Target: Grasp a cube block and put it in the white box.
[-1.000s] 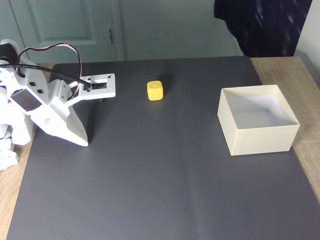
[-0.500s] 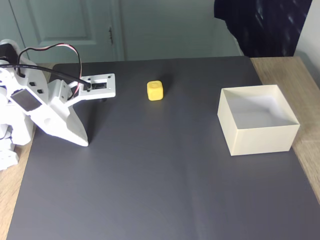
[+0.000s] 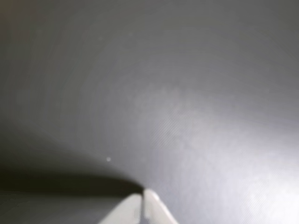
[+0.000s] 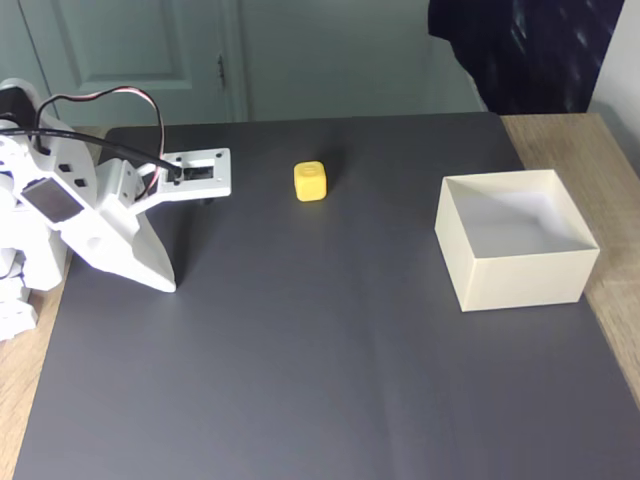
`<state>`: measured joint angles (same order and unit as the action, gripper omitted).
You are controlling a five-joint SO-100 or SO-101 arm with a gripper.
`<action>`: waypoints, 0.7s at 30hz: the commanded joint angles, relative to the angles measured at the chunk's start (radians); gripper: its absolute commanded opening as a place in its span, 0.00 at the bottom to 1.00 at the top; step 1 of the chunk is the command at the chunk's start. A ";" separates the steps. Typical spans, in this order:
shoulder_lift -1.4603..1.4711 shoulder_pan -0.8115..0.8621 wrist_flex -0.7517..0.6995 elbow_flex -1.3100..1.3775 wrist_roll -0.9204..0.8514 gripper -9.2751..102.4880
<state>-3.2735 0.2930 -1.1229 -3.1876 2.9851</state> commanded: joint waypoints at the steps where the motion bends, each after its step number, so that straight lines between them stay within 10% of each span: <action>1: -0.008 -0.014 0.005 0.003 0.011 0.08; 13: 0.031 -0.086 0.207 0.086 -0.009 0.08; 21: 0.638 -0.190 0.532 0.446 -0.025 0.08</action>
<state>-2.8455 0.1335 -0.6888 -2.8946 2.9698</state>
